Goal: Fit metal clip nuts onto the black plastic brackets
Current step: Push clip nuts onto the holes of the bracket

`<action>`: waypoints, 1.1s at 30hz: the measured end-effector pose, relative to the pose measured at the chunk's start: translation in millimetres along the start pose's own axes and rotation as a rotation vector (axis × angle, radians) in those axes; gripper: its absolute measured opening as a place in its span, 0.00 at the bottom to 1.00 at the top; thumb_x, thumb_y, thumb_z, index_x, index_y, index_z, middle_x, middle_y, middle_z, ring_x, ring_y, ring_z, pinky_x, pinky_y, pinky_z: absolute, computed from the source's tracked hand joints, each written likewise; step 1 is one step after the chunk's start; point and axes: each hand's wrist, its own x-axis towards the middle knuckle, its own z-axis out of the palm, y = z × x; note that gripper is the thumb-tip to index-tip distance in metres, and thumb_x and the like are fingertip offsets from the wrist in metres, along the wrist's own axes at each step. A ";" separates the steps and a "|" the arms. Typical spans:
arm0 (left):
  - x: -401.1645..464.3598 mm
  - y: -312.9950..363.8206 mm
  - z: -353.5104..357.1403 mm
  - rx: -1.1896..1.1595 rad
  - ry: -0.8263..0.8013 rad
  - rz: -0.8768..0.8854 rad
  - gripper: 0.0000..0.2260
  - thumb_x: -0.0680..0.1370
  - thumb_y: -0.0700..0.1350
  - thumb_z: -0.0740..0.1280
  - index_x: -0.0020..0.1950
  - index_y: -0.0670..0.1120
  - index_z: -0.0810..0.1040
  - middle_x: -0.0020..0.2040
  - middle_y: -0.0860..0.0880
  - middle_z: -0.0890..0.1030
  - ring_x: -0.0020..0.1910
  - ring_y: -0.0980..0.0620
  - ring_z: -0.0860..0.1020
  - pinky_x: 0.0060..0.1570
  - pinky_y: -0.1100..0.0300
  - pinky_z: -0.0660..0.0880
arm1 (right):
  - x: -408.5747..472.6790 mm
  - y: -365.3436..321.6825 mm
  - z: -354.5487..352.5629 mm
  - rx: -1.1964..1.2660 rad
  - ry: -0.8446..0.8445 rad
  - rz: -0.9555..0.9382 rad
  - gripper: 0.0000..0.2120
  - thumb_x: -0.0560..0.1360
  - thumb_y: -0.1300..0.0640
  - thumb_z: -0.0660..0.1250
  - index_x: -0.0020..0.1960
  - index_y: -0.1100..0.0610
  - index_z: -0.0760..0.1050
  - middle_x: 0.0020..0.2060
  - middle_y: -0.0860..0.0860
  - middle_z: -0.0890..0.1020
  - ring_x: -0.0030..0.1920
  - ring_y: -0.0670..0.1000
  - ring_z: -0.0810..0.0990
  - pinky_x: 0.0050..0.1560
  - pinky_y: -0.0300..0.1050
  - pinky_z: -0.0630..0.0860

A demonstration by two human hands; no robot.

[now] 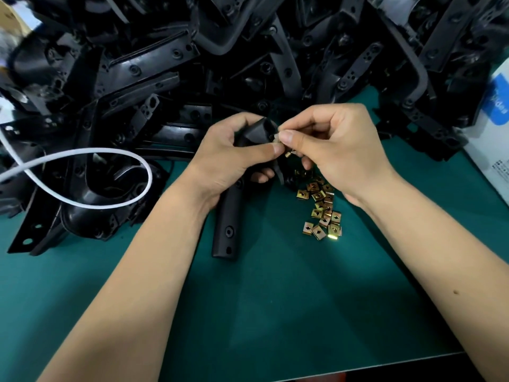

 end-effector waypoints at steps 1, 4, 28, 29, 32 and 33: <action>-0.1 -0.3 0.8 0.022 0.013 0.012 0.14 0.75 0.37 0.78 0.58 0.45 0.81 0.43 0.47 0.84 0.33 0.49 0.82 0.32 0.60 0.79 | -0.1 -0.2 0.3 0.008 -0.007 0.014 0.01 0.76 0.61 0.76 0.47 0.56 0.86 0.38 0.56 0.87 0.34 0.62 0.80 0.32 0.45 0.77; 0.7 -1.9 -0.8 0.125 0.032 0.100 0.19 0.72 0.40 0.80 0.61 0.48 0.82 0.51 0.49 0.83 0.42 0.51 0.84 0.37 0.57 0.82 | -0.2 -0.7 0.9 0.054 -0.030 0.084 0.00 0.76 0.62 0.76 0.46 0.59 0.86 0.38 0.58 0.86 0.33 0.54 0.79 0.32 0.40 0.76; -4.9 3.0 -0.8 0.173 -0.045 0.083 0.13 0.73 0.35 0.78 0.54 0.45 0.82 0.41 0.49 0.85 0.31 0.51 0.82 0.32 0.60 0.81 | 8.3 -6.6 -36.5 0.124 -0.405 0.337 0.03 0.73 0.67 0.75 0.43 0.62 0.82 0.36 0.59 0.85 0.30 0.45 0.78 0.30 0.33 0.73; -5.1 3.0 -0.8 0.176 -0.043 0.087 0.13 0.73 0.35 0.78 0.54 0.45 0.82 0.41 0.49 0.86 0.31 0.51 0.83 0.32 0.60 0.81 | 8.4 -6.3 -36.3 0.123 -0.410 0.342 0.03 0.73 0.66 0.75 0.43 0.62 0.82 0.37 0.60 0.85 0.30 0.45 0.78 0.30 0.33 0.73; -5.5 3.1 -0.2 0.184 -0.049 0.102 0.13 0.73 0.35 0.78 0.54 0.45 0.82 0.43 0.48 0.86 0.31 0.51 0.83 0.32 0.60 0.81 | 8.6 -7.0 -37.2 0.150 -0.421 0.385 0.05 0.68 0.62 0.76 0.43 0.61 0.82 0.37 0.60 0.85 0.30 0.46 0.76 0.30 0.33 0.73; -5.5 3.3 -0.1 0.191 -0.051 0.108 0.13 0.73 0.35 0.78 0.54 0.45 0.82 0.43 0.48 0.86 0.31 0.52 0.83 0.32 0.60 0.81 | 8.2 -7.6 -37.1 0.156 -0.428 0.390 0.06 0.68 0.62 0.76 0.44 0.61 0.82 0.37 0.60 0.85 0.30 0.46 0.76 0.30 0.33 0.73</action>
